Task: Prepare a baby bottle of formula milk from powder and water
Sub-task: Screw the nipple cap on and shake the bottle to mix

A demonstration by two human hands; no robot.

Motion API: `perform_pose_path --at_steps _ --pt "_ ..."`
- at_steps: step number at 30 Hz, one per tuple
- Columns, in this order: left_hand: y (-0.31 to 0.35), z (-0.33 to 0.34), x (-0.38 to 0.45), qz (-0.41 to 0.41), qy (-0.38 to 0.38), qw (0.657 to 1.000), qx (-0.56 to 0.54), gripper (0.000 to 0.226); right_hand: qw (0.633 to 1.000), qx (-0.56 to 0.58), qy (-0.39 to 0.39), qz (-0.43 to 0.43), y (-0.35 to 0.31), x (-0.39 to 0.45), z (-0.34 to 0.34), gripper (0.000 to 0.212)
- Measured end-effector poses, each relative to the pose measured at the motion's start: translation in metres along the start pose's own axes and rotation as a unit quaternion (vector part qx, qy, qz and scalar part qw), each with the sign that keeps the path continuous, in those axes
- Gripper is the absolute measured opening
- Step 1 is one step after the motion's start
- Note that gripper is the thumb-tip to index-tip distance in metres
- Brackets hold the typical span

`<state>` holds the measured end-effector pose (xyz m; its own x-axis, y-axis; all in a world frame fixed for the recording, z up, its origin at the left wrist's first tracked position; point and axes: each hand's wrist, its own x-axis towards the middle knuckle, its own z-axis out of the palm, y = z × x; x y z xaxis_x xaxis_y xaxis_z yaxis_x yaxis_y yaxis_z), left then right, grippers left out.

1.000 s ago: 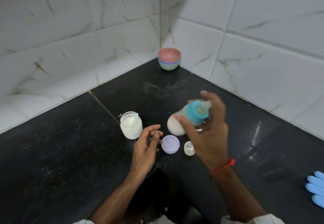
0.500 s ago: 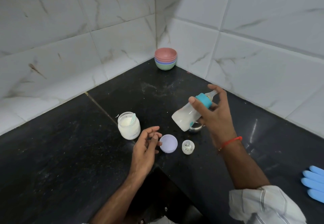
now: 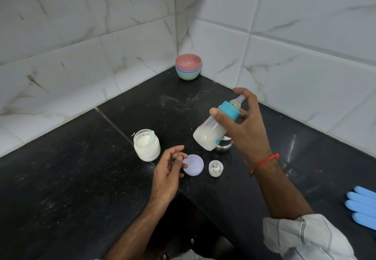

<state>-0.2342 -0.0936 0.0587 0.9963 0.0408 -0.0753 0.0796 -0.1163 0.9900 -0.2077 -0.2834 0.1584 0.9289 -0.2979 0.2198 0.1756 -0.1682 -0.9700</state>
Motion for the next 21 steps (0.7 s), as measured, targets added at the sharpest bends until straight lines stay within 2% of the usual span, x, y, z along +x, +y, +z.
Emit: perform_pose_path --at_steps 6,9,12,15,17,19,21 --pt "-0.001 -0.001 -0.001 0.002 0.000 1.000 0.003 0.027 0.999 0.007 -0.030 -0.028 -0.001 0.000 0.000 0.067" --pt "-0.002 -0.002 -0.001 0.007 0.005 1.000 0.000 0.026 0.984 -0.121 -0.033 -0.126 0.001 -0.001 -0.001 0.070" --pt "-0.002 -0.002 0.000 0.010 0.005 1.000 -0.001 0.027 0.995 -0.046 -0.034 -0.077 0.006 -0.003 -0.001 0.070" --pt "-0.001 -0.002 -0.001 0.006 0.006 1.000 0.003 0.028 0.990 -0.093 -0.032 -0.104 0.011 -0.002 -0.001 0.069" --pt "-0.001 -0.003 -0.001 0.003 0.003 1.000 0.009 0.028 0.996 -0.061 -0.044 -0.052 0.011 -0.001 -0.002 0.072" --pt "-0.001 -0.004 -0.001 0.003 0.003 1.000 0.009 0.028 0.996 -0.067 -0.047 -0.035 0.012 0.000 -0.004 0.074" --pt "-0.001 -0.004 -0.001 0.002 0.004 1.000 0.007 0.028 0.998 -0.013 -0.057 0.005 0.010 0.001 -0.005 0.072"
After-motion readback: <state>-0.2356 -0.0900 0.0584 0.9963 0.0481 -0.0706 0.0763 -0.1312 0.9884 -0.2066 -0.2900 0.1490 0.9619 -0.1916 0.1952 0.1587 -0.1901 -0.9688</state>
